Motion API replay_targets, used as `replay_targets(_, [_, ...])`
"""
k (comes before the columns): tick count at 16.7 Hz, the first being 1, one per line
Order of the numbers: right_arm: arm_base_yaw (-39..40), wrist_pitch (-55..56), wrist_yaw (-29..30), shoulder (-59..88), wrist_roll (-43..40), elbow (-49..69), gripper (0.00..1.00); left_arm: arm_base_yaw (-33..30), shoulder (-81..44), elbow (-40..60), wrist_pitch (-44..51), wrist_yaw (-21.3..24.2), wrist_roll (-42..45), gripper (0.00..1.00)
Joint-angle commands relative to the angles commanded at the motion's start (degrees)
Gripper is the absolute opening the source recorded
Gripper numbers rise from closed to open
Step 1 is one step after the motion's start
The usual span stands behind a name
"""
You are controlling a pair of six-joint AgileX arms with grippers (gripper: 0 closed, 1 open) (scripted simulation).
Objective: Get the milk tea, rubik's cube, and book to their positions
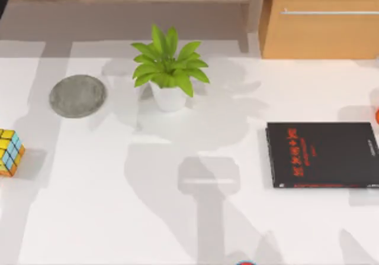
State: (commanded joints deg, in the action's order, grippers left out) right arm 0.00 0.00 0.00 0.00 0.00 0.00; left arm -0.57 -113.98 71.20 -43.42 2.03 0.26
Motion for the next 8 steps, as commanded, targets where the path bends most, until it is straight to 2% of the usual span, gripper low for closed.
replay_targets(5, [0.00, 0.00, 0.00, 0.00, 0.00, 0.00, 1.00, 0.25, 9.96, -13.49, -2.44, 0.07, 0.05, 0.00])
replay_targets(8, [0.00, 0.00, 0.00, 0.00, 0.00, 0.00, 1.00, 0.29, 12.47, -16.18, -3.18, 0.11, 0.06, 0.00])
